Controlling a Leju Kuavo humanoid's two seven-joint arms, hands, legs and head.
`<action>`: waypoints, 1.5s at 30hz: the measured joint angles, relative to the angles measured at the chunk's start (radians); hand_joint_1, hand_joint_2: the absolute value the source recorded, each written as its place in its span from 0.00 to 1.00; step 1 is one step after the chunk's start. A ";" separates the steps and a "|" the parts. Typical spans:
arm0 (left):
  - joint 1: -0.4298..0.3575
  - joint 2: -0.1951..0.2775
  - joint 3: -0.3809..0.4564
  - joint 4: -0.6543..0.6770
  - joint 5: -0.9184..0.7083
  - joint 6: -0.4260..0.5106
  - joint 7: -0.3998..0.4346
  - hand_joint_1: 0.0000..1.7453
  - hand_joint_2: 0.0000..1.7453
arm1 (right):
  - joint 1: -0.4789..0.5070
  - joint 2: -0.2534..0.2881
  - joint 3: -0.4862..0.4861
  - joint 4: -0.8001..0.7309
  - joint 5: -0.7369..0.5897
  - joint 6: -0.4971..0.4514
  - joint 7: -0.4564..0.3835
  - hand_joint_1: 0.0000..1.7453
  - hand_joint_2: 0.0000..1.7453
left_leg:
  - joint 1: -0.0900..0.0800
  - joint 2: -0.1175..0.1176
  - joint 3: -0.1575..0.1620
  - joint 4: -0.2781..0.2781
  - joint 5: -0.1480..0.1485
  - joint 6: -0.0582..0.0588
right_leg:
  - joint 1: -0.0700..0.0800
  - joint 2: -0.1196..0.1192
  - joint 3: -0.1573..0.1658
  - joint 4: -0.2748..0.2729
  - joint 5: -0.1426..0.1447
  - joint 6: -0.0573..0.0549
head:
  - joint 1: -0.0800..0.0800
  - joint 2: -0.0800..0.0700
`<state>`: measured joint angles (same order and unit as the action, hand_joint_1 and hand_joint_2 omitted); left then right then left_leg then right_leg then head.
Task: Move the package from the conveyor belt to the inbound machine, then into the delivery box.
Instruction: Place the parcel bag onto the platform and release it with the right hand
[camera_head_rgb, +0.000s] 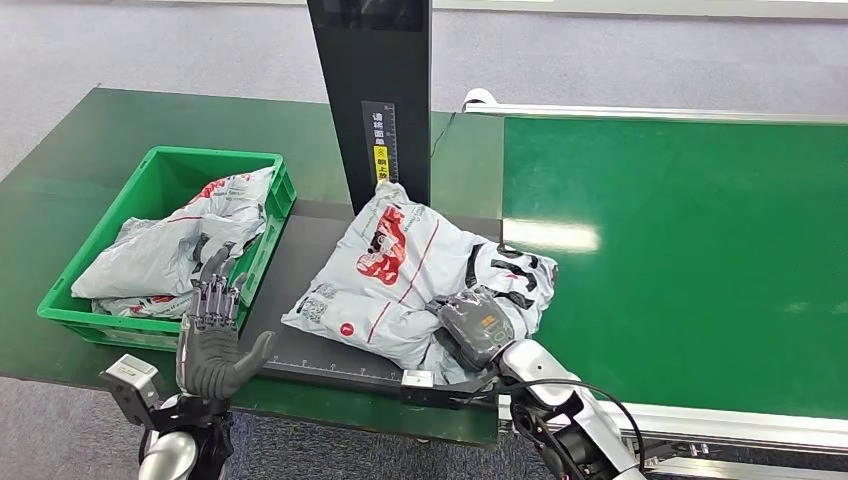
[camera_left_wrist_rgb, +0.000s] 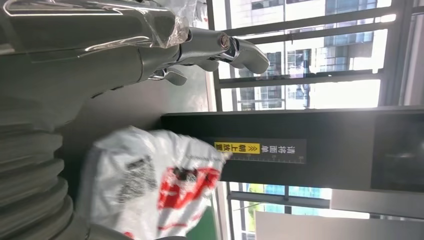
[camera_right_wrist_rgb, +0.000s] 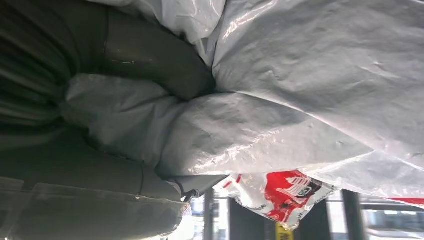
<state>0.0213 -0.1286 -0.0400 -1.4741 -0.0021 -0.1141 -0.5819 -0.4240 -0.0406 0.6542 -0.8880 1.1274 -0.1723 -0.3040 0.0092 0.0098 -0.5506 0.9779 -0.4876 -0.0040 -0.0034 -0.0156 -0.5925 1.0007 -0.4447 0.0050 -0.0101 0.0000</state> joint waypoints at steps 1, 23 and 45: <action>-0.004 0.000 0.000 0.003 0.002 -0.001 -0.002 0.00 1.00 | -0.001 0.002 0.006 0.005 -0.017 0.004 -0.023 0.02 1.00 | 0.000 0.000 0.000 0.000 0.000 0.000 | 0.000 0.000 0.000 0.000 0.000 0.000 | 0.000 0.000; -0.013 0.014 0.000 0.033 0.013 0.002 -0.038 0.00 1.00 | 0.053 0.037 -0.065 -0.060 -0.495 0.136 -0.195 0.00 0.75 | 0.000 0.000 0.000 0.000 0.000 0.000 | 0.000 0.000 0.000 0.000 0.000 0.000 | 0.000 0.000; -0.046 0.016 -0.090 0.056 -0.194 -0.025 0.025 0.00 1.00 | 0.238 0.083 -0.317 -0.237 -0.906 0.382 -0.317 0.00 1.00 | 0.000 0.000 0.000 0.000 0.000 0.000 | 0.000 0.000 -0.001 0.000 0.000 0.000 | 0.000 0.000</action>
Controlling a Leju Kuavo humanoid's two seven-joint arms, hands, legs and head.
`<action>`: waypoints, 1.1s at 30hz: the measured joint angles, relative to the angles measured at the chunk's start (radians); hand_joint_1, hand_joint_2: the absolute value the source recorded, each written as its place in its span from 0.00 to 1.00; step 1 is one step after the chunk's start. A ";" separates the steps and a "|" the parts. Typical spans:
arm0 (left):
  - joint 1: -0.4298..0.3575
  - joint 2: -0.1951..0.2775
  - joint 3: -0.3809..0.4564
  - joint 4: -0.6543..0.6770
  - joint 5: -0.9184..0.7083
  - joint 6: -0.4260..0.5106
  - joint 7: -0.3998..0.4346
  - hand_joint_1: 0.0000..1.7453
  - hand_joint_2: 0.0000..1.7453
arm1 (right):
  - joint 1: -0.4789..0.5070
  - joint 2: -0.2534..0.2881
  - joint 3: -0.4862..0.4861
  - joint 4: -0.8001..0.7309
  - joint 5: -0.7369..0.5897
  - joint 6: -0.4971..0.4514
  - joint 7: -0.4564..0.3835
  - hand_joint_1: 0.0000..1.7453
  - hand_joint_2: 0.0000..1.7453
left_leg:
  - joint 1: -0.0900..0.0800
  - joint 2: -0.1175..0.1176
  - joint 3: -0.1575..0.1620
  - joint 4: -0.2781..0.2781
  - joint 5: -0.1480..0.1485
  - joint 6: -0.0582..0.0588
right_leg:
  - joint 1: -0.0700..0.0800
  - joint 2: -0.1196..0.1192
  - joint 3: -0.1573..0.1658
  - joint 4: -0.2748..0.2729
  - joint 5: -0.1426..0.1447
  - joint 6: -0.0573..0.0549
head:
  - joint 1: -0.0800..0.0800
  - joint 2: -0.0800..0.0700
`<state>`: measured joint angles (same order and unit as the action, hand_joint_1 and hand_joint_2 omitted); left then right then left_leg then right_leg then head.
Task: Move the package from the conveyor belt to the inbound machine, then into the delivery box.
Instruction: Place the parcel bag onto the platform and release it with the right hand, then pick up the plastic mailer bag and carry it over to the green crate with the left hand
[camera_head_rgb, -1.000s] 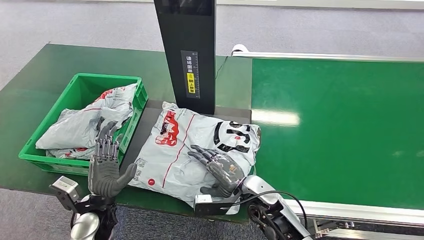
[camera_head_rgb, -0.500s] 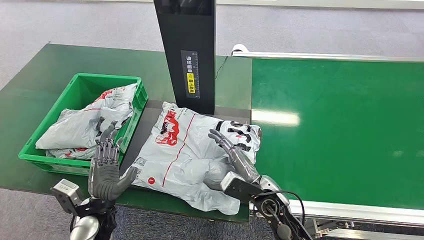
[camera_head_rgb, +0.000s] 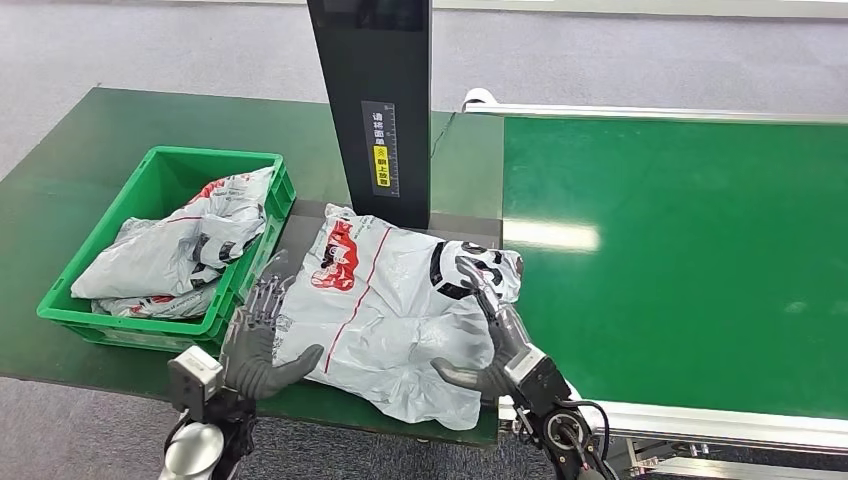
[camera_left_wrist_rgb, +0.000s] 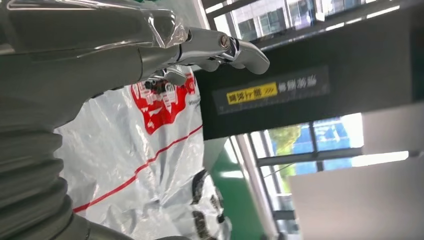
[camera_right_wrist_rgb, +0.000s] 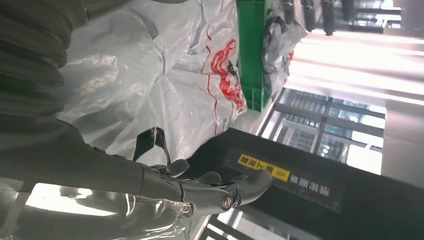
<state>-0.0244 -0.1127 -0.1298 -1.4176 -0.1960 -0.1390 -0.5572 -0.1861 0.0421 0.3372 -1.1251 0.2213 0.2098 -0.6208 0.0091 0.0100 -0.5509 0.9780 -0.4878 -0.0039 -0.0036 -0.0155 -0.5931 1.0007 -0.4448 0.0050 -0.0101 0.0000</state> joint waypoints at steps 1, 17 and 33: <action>-0.004 0.001 -0.006 0.004 -0.023 0.007 0.005 0.00 1.00 | 0.007 0.002 -0.009 -0.012 -0.005 0.000 0.000 0.00 1.00 | 0.000 0.000 0.000 0.000 0.000 0.000 | 0.000 0.000 0.000 0.000 0.000 0.000 | 0.000 0.000; -0.106 0.030 -0.133 0.181 -0.602 0.185 0.247 0.00 1.00 | 0.060 0.036 -0.103 -0.097 -0.014 0.000 0.007 0.00 1.00 | 0.000 0.000 0.000 0.000 0.000 0.000 | 0.000 0.000 0.000 0.000 0.000 0.000 | 0.000 0.000; -0.157 0.033 -0.152 0.299 -0.705 0.153 0.295 1.00 1.00 | 0.083 0.059 -0.141 -0.124 0.016 0.000 0.029 0.00 1.00 | 0.000 -0.001 0.002 0.000 0.000 0.000 | 0.000 0.000 0.002 0.000 0.000 0.000 | 0.000 0.000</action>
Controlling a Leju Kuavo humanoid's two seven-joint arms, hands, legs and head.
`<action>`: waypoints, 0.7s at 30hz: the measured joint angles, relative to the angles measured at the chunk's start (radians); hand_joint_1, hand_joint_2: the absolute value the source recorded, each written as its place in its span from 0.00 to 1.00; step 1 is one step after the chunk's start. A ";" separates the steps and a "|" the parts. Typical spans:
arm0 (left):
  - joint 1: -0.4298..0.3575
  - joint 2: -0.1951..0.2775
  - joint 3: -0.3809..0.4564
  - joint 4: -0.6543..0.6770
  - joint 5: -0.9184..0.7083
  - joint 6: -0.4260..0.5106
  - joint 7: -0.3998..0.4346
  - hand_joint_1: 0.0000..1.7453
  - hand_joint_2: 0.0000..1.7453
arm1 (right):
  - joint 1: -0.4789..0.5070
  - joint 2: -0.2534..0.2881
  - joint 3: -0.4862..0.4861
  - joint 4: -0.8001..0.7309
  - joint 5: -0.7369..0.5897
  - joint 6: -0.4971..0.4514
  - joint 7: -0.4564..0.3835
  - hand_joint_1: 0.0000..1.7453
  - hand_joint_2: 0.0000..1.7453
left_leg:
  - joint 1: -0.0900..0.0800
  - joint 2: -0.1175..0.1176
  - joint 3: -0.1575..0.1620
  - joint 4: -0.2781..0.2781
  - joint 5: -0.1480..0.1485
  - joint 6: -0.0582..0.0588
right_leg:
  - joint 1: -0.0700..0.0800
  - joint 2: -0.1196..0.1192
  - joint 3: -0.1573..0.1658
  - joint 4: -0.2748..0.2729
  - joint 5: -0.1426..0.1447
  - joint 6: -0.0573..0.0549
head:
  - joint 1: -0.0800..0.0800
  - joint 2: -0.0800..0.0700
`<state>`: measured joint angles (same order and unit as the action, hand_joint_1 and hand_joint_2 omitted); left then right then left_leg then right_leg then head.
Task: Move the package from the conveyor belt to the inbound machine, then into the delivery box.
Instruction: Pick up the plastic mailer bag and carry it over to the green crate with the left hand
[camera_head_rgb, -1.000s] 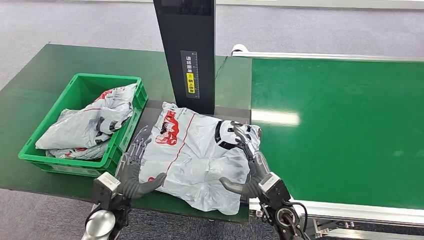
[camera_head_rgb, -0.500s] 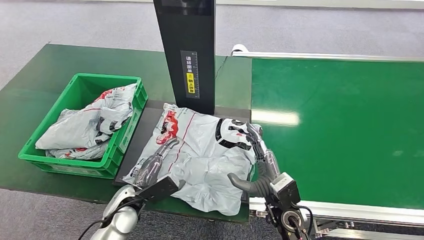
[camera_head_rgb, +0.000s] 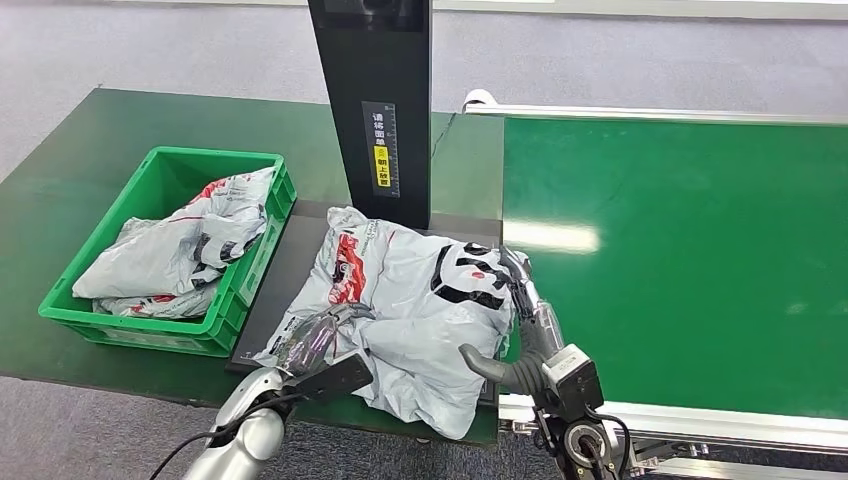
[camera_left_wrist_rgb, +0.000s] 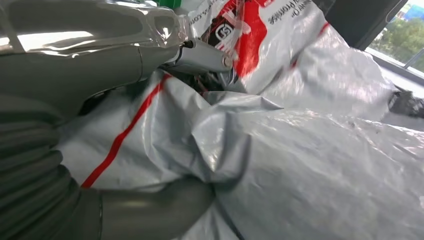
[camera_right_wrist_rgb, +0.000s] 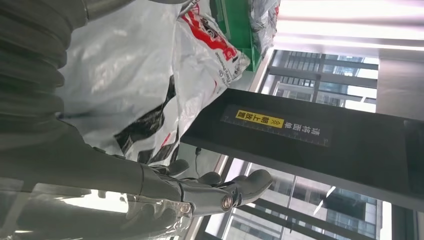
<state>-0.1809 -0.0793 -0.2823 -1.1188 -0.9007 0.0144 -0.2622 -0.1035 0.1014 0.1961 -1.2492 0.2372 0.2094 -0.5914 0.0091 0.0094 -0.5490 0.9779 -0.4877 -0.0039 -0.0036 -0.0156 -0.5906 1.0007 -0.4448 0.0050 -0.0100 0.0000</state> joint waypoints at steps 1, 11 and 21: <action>-0.001 -0.001 0.002 0.000 0.002 0.001 -0.002 1.00 1.00 | 0.002 0.000 -0.002 -0.003 0.000 0.000 0.000 0.00 1.00 | 0.000 0.000 0.000 0.000 0.000 0.000 | 0.000 0.000 0.000 0.000 0.000 0.000 | 0.000 0.000; 0.006 -0.011 0.032 -0.029 0.060 0.099 -0.102 1.00 1.00 | 0.015 0.003 -0.016 -0.018 -0.002 -0.001 0.001 0.00 1.00 | 0.000 0.001 0.000 0.000 0.000 0.000 | 0.000 0.000 0.000 0.000 0.000 0.000 | 0.000 0.000; 0.053 -0.011 0.067 -0.242 0.001 0.527 -0.284 1.00 1.00 | 0.019 0.003 -0.026 -0.034 -0.026 -0.001 0.002 0.00 1.00 | 0.000 0.001 -0.002 0.000 0.000 0.000 | 0.000 0.000 -0.002 0.000 0.000 0.000 | 0.000 0.000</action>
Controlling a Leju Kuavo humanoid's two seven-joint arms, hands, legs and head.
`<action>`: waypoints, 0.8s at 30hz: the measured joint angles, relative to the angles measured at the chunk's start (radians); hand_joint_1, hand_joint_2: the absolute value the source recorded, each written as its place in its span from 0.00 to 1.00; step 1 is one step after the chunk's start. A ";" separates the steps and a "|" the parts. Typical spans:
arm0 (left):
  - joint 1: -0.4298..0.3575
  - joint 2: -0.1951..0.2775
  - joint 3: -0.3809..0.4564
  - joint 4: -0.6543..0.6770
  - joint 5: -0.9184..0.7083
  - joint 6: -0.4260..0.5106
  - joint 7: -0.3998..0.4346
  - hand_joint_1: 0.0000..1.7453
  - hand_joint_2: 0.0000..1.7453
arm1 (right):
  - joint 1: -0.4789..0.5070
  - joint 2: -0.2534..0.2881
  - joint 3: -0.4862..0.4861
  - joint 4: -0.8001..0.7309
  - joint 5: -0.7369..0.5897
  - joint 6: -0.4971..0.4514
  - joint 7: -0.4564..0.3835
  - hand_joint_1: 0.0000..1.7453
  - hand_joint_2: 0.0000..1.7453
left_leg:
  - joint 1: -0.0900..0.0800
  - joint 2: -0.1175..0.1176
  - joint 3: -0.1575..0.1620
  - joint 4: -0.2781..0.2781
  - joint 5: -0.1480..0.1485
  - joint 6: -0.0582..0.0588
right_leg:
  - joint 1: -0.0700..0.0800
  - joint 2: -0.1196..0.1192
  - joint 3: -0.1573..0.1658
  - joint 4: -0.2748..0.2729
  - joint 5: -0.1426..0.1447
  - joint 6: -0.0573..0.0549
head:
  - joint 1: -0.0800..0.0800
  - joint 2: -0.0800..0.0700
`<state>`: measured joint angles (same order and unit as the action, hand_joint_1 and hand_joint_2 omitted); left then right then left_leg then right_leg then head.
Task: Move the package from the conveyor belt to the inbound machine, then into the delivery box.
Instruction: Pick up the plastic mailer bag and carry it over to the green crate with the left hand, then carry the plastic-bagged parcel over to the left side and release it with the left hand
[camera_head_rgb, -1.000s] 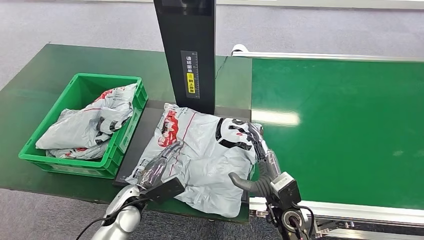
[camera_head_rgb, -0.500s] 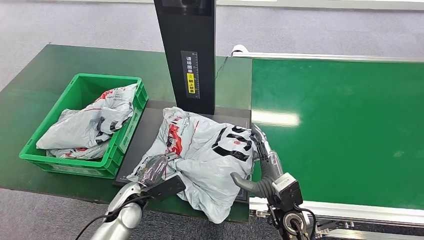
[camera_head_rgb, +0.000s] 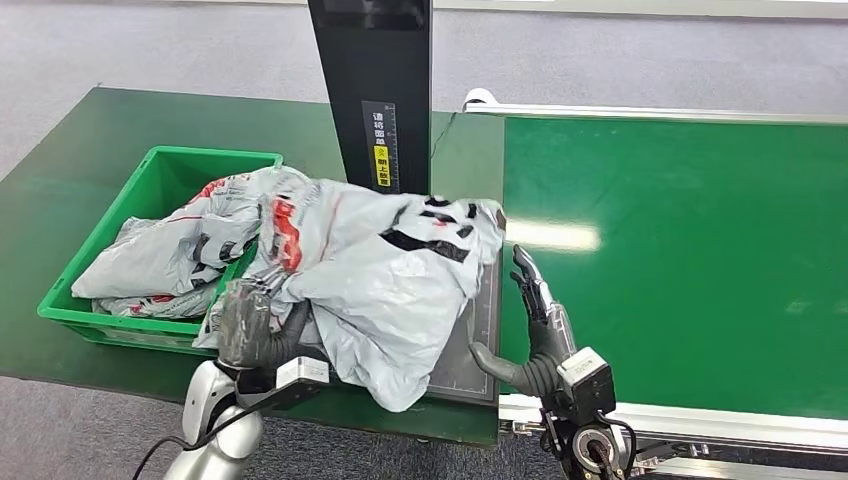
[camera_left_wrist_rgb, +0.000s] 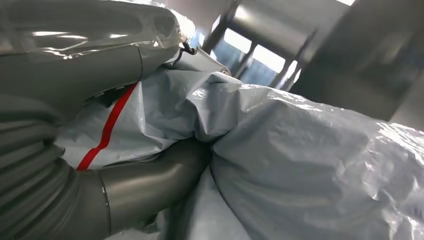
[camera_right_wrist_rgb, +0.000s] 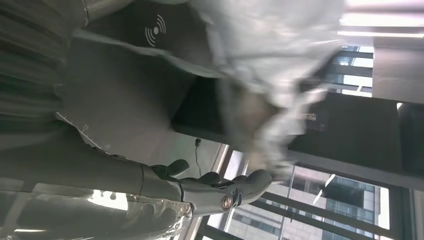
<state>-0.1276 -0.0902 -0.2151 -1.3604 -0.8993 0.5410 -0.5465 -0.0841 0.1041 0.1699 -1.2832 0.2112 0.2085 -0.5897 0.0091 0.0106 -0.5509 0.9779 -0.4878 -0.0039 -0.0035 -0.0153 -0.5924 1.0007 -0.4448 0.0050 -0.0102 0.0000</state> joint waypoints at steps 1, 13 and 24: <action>0.001 0.001 0.001 -0.022 -0.007 0.018 -0.004 1.00 1.00 | -0.001 0.000 0.000 0.000 -0.003 0.000 0.000 0.00 1.00 | 0.000 0.000 0.000 0.000 0.000 0.000 | 0.000 0.000 0.000 0.000 0.000 0.000 | 0.000 0.000; 0.007 0.011 0.002 -0.095 -0.037 0.083 -0.021 1.00 1.00 | -0.006 0.000 -0.001 0.000 -0.014 -0.003 0.000 0.00 1.00 | 0.000 0.000 0.000 0.000 0.000 0.000 | 0.000 0.000 0.000 0.000 0.000 0.000 | 0.000 0.000; -0.070 0.056 0.144 -0.126 -0.275 0.146 0.236 1.00 1.00 | 0.001 -0.009 -0.001 0.000 -0.029 -0.012 0.000 0.00 1.00 | 0.000 0.000 0.001 0.000 0.001 -0.001 | 0.000 0.000 0.000 0.000 0.000 0.000 | 0.000 0.000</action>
<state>-0.1974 -0.0340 -0.0713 -1.4866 -1.1747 0.6866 -0.3106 -0.0828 0.0954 0.1686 -1.2829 0.1818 0.1962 -0.5897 0.0095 0.0107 -0.5501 0.9778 -0.4871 -0.0046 -0.0031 -0.0151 -0.5927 1.0008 -0.4446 0.0046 -0.0100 0.0000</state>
